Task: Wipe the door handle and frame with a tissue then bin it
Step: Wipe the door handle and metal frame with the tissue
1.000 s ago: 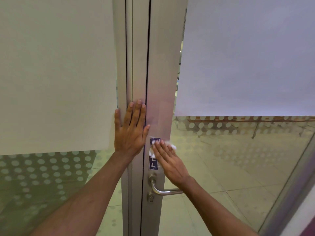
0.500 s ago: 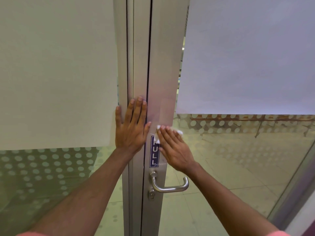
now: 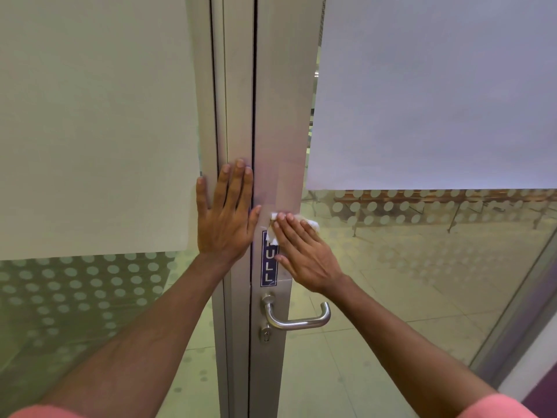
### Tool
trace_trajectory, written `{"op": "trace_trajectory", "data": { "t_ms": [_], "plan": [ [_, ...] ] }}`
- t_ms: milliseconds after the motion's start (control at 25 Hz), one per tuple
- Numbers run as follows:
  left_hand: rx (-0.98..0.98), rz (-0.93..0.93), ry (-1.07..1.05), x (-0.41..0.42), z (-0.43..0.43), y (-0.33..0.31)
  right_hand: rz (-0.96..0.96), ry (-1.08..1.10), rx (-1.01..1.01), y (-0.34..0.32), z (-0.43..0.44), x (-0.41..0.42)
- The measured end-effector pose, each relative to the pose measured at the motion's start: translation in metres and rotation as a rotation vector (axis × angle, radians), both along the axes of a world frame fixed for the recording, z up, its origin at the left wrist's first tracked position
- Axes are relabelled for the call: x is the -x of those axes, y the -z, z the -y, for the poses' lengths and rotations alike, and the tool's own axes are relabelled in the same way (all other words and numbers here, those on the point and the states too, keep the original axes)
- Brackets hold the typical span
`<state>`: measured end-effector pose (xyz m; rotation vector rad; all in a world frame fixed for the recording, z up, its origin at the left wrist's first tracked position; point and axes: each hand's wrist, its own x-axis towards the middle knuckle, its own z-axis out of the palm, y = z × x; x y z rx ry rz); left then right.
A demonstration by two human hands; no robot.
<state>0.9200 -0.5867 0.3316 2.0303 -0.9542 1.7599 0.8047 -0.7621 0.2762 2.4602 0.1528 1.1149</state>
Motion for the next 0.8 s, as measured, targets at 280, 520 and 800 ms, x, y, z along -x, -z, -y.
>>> {"op": "trace_trajectory", "data": {
  "t_ms": [280, 520, 800],
  "plan": [
    [0.004, 0.008, 0.0, 0.001, 0.001, 0.0, -0.36, -0.078, 0.244, 0.054, 0.026, 0.027],
    [-0.001, 0.0, 0.0, 0.0, 0.002, 0.0, -0.068, -0.05, 0.124, -0.018, 0.018, 0.001],
    [0.004, 0.014, 0.011, 0.0, 0.002, 0.0, -0.275, -0.065, 0.157, 0.052, 0.019, 0.019]
  ]
}}
